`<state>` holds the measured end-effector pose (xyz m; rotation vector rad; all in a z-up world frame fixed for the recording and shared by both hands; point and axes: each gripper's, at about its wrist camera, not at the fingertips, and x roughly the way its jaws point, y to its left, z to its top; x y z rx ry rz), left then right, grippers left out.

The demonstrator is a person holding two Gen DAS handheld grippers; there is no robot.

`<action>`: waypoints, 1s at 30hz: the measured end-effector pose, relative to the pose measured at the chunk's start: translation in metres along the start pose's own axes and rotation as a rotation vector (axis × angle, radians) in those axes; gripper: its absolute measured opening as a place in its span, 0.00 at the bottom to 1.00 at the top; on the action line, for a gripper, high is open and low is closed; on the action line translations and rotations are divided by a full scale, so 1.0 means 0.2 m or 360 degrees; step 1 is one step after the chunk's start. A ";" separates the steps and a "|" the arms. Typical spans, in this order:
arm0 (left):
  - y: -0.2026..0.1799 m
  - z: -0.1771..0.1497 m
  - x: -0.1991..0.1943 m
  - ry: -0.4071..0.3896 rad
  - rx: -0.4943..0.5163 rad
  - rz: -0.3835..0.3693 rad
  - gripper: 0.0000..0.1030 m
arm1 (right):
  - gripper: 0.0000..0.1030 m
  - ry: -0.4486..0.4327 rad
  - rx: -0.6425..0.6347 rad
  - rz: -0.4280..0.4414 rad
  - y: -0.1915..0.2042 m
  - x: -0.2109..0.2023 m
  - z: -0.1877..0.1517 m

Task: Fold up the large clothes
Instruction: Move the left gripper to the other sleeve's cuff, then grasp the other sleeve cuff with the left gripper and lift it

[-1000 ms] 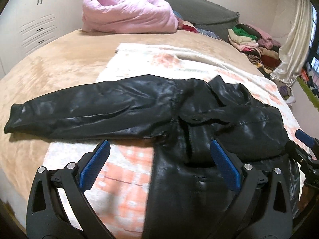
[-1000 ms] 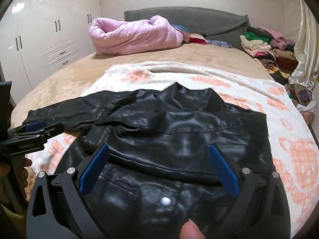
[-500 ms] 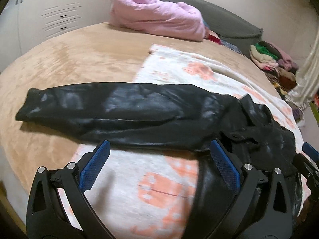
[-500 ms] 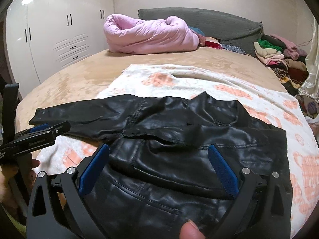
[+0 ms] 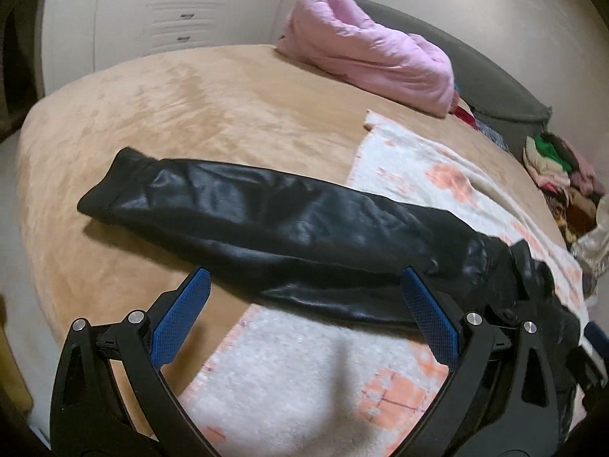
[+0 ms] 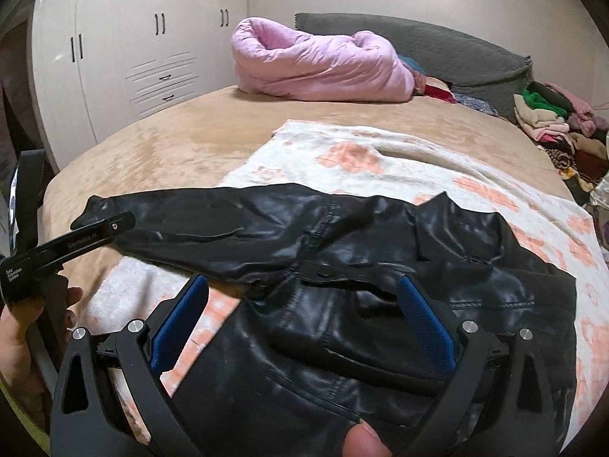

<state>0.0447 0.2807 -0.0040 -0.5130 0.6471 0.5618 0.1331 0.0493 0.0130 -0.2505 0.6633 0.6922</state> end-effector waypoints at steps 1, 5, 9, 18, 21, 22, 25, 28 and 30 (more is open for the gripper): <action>0.01 0.00 0.00 -0.0002 -0.0019 -0.0012 0.91 | 0.96 0.0003 -0.0004 0.0010 0.01 0.01 0.01; 0.07 0.03 0.01 -0.0012 -0.0068 0.0013 0.91 | 0.96 0.0022 -0.0025 0.0076 0.07 0.05 0.03; 0.14 0.04 0.02 -0.0014 -0.0151 0.0036 0.91 | 0.96 0.0041 -0.0071 0.0139 0.16 0.09 0.06; 0.37 0.08 0.09 -0.0002 -0.0393 0.0101 0.91 | 0.96 0.0059 -0.0102 0.0179 0.25 0.14 0.04; 0.44 0.10 0.15 0.0050 -0.0466 0.0113 0.91 | 0.96 0.0086 -0.0081 0.0173 0.23 0.16 0.01; 0.47 0.10 0.17 0.0070 -0.0501 0.0103 0.91 | 0.96 0.0091 -0.0075 0.0169 0.23 0.16 0.00; 0.53 0.12 0.21 0.0094 -0.0544 0.0103 0.91 | 0.96 0.0085 -0.0064 0.0156 0.20 0.14 -0.01; 0.59 0.16 0.25 0.0094 -0.0575 0.0141 0.91 | 0.96 0.0071 -0.0043 0.0142 0.17 0.13 -0.03; 0.63 0.18 0.27 0.0072 -0.0628 0.0127 0.91 | 0.96 0.0068 -0.0010 0.0145 0.14 0.12 -0.03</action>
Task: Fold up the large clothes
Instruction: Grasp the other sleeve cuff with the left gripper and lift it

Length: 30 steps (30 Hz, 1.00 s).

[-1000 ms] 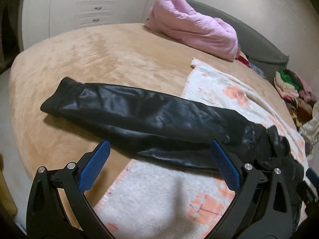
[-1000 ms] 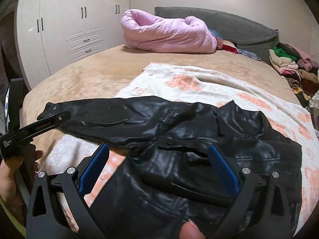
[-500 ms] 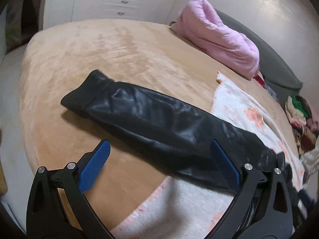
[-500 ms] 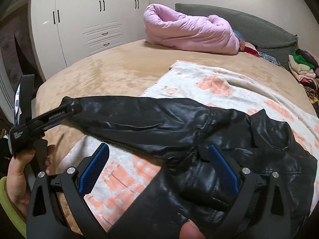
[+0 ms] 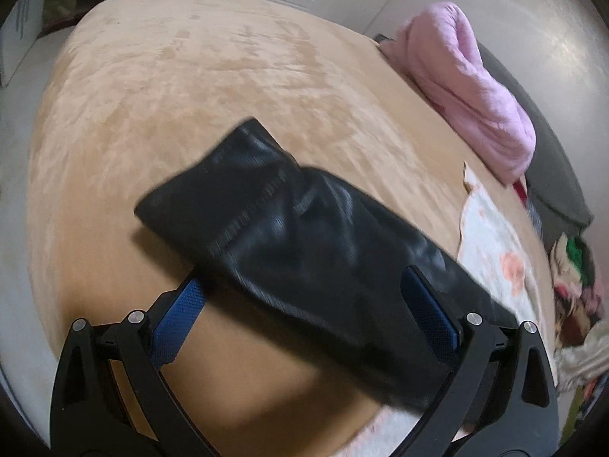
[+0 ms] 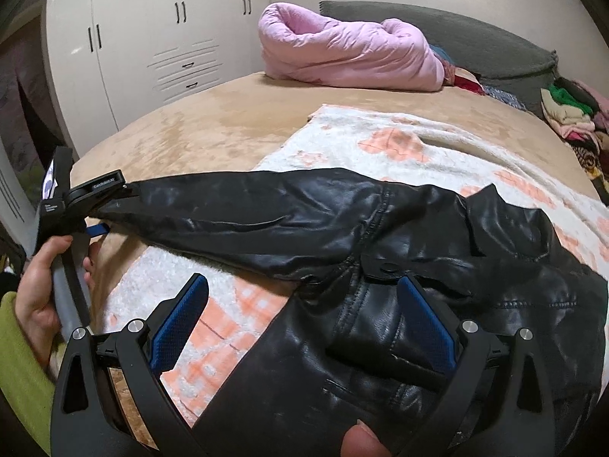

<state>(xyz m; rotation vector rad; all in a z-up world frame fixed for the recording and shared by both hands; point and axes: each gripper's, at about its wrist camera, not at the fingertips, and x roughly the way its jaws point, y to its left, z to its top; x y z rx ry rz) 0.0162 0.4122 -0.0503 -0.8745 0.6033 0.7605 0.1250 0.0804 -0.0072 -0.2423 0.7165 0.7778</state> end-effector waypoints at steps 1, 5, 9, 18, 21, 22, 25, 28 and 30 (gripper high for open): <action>0.03 0.02 0.01 -0.0014 -0.0042 -0.0052 0.82 | 0.96 -0.0001 0.0016 0.0003 -0.01 -0.01 0.00; 0.05 0.05 -0.02 -0.0109 -0.0049 -0.0082 0.26 | 0.96 -0.0009 0.0046 -0.0002 -0.04 -0.03 -0.02; 0.00 0.05 -0.12 -0.0191 0.0033 -0.0215 0.04 | 0.96 -0.0001 0.0074 -0.0020 -0.08 -0.06 -0.06; -0.31 -0.04 -0.46 -0.0390 0.0311 -0.0453 0.02 | 0.96 -0.0043 0.0226 -0.0050 -0.25 -0.17 -0.12; -0.45 -0.10 -0.57 -0.0426 0.0453 -0.0506 0.02 | 0.96 -0.0080 0.0280 -0.0028 -0.30 -0.22 -0.13; -0.48 -0.12 -0.59 -0.0429 0.0491 -0.0519 0.02 | 0.96 -0.0092 0.0290 -0.0023 -0.31 -0.24 -0.13; -0.60 -0.17 -0.66 -0.0431 0.0582 -0.0567 0.02 | 0.96 -0.0117 0.0310 -0.0028 -0.34 -0.29 -0.14; -0.68 -0.22 -0.71 -0.0431 0.0634 -0.0609 0.02 | 0.96 -0.0146 0.0336 -0.0021 -0.39 -0.33 -0.16; -0.73 -0.26 -0.74 -0.0428 0.0673 -0.0623 0.02 | 0.96 -0.0162 0.0356 -0.0024 -0.42 -0.36 -0.18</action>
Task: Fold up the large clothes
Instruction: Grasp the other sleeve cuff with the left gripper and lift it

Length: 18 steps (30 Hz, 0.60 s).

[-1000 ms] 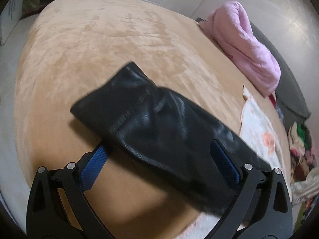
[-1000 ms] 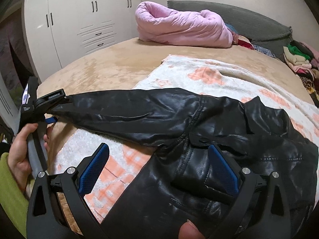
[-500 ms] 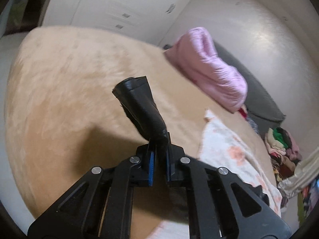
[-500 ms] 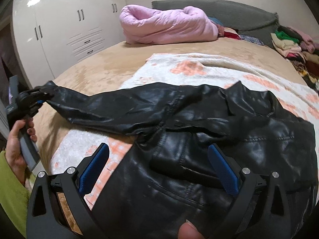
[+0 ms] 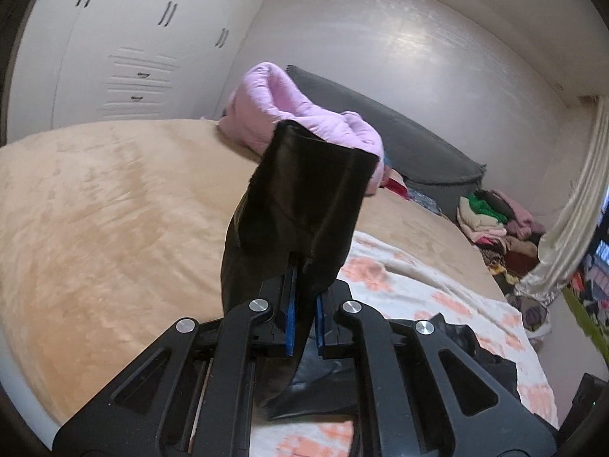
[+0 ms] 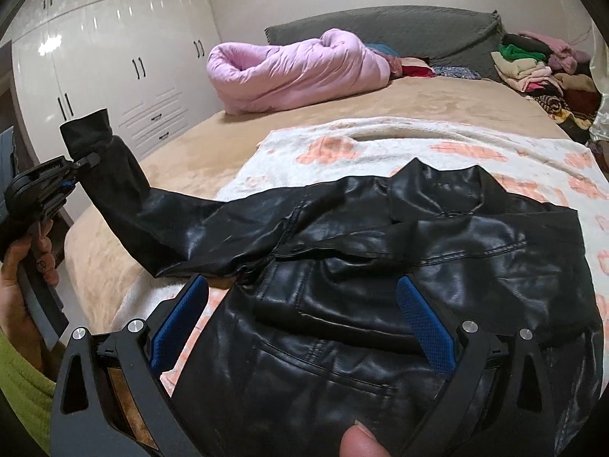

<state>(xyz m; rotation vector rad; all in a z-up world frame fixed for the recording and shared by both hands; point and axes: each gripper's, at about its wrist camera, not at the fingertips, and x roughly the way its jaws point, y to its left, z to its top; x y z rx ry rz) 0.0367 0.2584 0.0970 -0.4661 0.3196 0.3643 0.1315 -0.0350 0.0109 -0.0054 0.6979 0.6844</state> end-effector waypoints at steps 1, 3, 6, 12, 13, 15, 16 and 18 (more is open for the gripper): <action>-0.02 0.00 0.00 0.0004 0.0008 -0.0014 0.02 | 0.96 -0.0010 0.0016 -0.0002 -0.02 -0.02 0.00; -0.06 0.00 0.00 0.0006 0.0027 -0.0037 0.02 | 0.96 -0.0030 0.0052 0.0002 -0.07 -0.05 0.00; -0.14 -0.01 -0.01 0.0019 0.0056 -0.0075 0.02 | 0.96 -0.0072 0.0125 0.0024 -0.15 -0.09 0.00; -0.32 -0.03 0.00 0.0033 0.0118 -0.0146 0.01 | 0.96 -0.0118 0.0209 0.0021 -0.31 -0.17 0.00; -0.37 -0.04 0.00 0.0041 0.0144 -0.0156 0.01 | 0.96 -0.0127 0.0227 0.0019 -0.34 -0.18 0.00; -0.43 -0.05 0.01 0.0058 0.0173 -0.0184 0.01 | 0.96 -0.0145 0.0260 0.0011 -0.40 -0.21 0.01; -0.46 -0.06 0.02 0.0065 0.0183 -0.0196 0.01 | 0.96 -0.0157 0.0278 0.0005 -0.43 -0.23 0.01; -0.53 -0.08 0.03 0.0077 0.0220 -0.0223 0.01 | 0.96 -0.0174 0.0296 -0.0012 -0.50 -0.26 0.01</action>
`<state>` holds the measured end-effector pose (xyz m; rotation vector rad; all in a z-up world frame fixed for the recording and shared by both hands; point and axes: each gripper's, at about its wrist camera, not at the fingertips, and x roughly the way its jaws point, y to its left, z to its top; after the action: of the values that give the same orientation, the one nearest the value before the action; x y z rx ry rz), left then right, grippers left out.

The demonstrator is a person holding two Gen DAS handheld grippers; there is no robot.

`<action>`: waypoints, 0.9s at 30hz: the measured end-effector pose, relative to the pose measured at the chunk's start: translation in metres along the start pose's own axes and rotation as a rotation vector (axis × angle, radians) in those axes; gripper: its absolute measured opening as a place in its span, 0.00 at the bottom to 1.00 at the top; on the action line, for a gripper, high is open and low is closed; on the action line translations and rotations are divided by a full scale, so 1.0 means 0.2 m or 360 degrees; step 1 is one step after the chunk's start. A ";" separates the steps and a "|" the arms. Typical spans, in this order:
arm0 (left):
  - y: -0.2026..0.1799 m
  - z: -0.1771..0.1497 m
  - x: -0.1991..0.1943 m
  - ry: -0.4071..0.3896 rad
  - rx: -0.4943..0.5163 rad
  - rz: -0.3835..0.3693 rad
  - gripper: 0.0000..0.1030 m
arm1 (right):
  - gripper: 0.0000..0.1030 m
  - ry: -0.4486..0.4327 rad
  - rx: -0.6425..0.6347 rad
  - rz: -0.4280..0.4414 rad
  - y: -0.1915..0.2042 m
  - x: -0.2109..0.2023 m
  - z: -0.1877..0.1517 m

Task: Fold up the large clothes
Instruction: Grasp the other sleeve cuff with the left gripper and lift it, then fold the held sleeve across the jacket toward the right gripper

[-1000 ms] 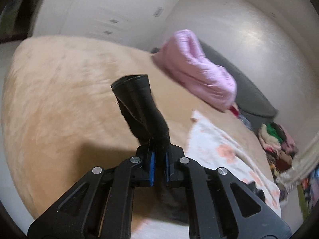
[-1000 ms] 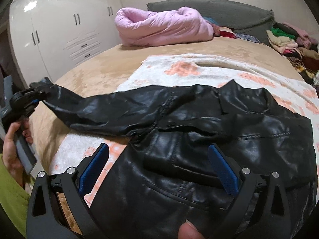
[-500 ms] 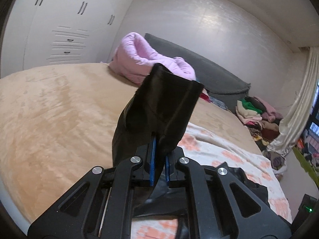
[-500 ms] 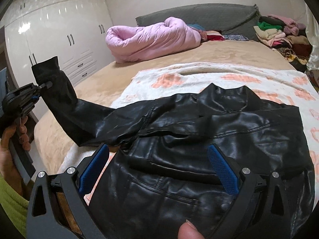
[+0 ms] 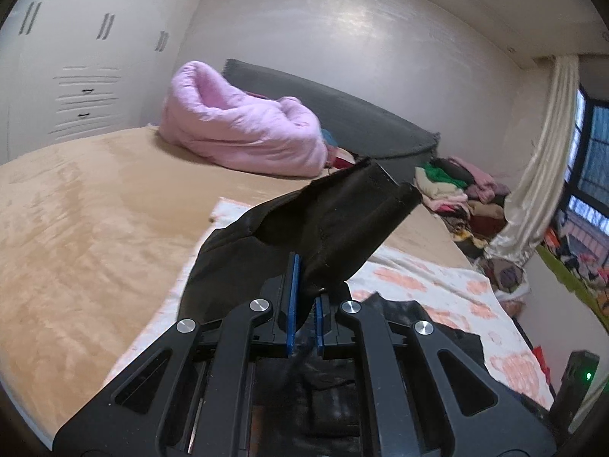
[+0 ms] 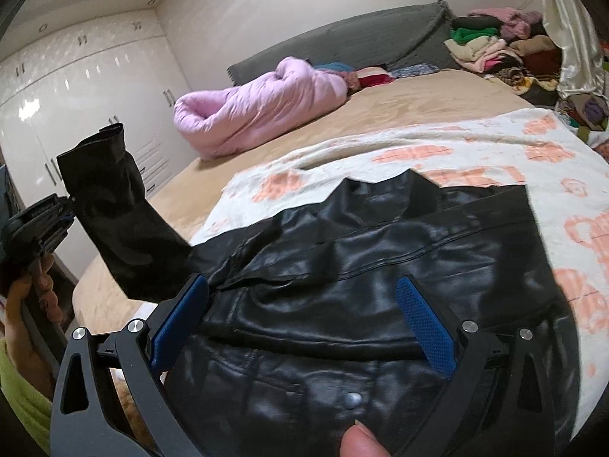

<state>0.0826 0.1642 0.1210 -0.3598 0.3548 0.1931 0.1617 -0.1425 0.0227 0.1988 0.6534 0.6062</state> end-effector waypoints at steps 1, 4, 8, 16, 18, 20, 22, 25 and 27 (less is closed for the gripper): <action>-0.04 0.00 0.01 0.0006 0.0020 -0.0016 0.01 | 0.96 -0.0011 0.0006 -0.0010 -0.03 -0.02 0.01; -0.15 -0.02 0.05 0.0032 0.0065 -0.0070 0.01 | 0.96 -0.0034 0.0014 -0.0042 -0.12 -0.05 0.06; -0.30 -0.07 0.12 0.0091 0.0117 -0.0145 0.01 | 0.96 -0.0058 -0.0001 -0.0081 -0.20 -0.10 0.10; -0.57 -0.27 0.26 0.0278 0.0281 -0.0270 0.01 | 0.96 -0.0065 0.0203 -0.0087 -0.45 -0.14 0.06; -0.62 -0.34 0.31 0.0339 0.0311 -0.0282 0.01 | 0.96 -0.0061 0.0269 -0.0081 -0.51 -0.15 0.05; -0.64 -0.41 0.35 0.0405 0.0320 -0.0298 0.01 | 0.96 -0.0064 0.0317 -0.0086 -0.56 -0.16 0.04; -0.67 -0.50 0.39 0.0468 0.0368 -0.0293 0.01 | 0.96 -0.0070 0.0352 -0.0096 -0.60 -0.18 0.03; -0.73 -0.64 0.45 0.0566 0.0438 -0.0312 0.01 | 0.96 -0.0075 0.0389 -0.0097 -0.64 -0.19 0.03; -0.76 -0.72 0.48 0.0612 0.0495 -0.0310 0.01 | 0.96 -0.0063 0.0401 -0.0076 -0.65 -0.18 0.02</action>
<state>0.1637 -0.0189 0.0062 -0.1194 0.7156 -0.1259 0.2014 -0.2693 -0.0023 0.4279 0.6933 0.4718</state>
